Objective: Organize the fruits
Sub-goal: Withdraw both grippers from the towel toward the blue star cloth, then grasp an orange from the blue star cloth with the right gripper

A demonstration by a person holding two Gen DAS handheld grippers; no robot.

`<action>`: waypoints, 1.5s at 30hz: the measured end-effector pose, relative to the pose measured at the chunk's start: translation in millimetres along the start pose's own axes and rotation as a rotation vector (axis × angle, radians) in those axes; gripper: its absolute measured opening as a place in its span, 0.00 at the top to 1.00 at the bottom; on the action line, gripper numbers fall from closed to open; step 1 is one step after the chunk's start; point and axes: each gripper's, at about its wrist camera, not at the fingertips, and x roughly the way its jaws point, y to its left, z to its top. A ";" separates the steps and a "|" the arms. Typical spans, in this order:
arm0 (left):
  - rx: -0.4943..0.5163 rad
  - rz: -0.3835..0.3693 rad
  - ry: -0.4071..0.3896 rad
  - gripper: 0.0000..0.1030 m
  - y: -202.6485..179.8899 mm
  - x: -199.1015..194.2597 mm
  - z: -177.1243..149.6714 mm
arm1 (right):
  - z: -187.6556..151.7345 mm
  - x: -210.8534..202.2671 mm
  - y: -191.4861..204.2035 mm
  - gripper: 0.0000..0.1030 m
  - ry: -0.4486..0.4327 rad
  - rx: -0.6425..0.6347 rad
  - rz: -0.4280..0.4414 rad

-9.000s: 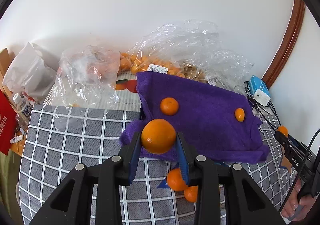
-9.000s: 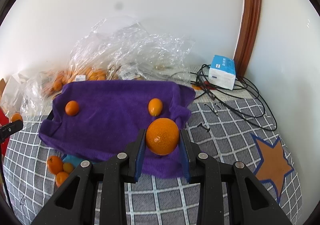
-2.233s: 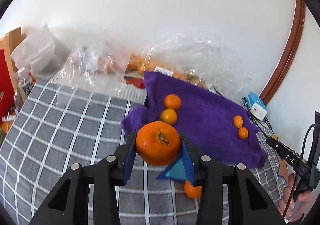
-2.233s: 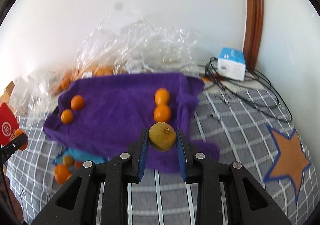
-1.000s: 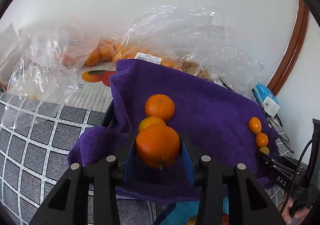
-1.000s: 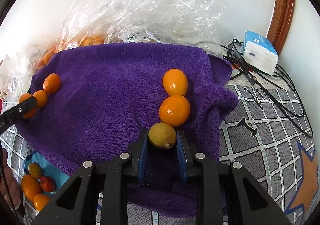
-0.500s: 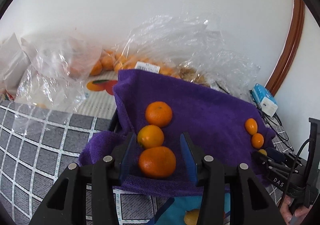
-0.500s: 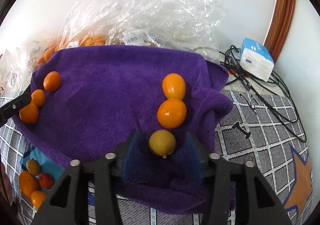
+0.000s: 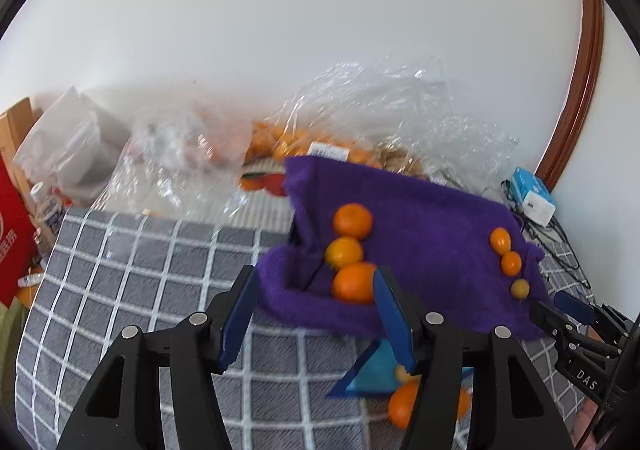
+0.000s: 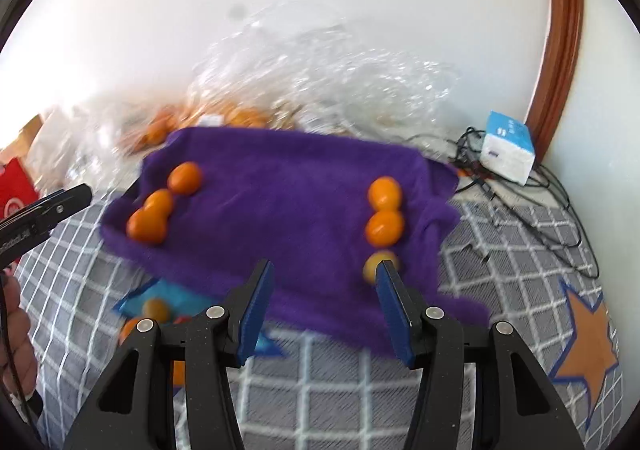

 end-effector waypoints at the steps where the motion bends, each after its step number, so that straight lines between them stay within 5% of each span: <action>1: -0.002 0.014 0.015 0.45 5.4 -2.4 -7.4 | -6.3 -2.7 6.3 0.49 0.002 -0.005 0.009; 4: -0.007 0.039 0.044 0.45 17.1 -7.4 -25.6 | -23.0 -4.9 23.1 0.60 0.017 -0.022 0.017; 13: -0.029 0.070 0.129 0.45 44.7 -13.0 -71.2 | -54.9 -1.6 57.3 0.60 0.083 0.001 0.160; 29: -0.084 0.032 0.154 0.45 60.9 -3.3 -85.2 | -64.6 10.7 86.0 0.59 0.132 -0.048 0.184; 32: -0.079 0.035 0.152 0.45 59.9 -2.9 -85.8 | -67.6 12.7 86.3 0.70 0.129 -0.046 0.186; 45: -0.044 0.066 0.140 0.41 53.0 -1.6 -88.8 | -75.7 -4.7 33.7 0.70 0.080 -0.036 -0.023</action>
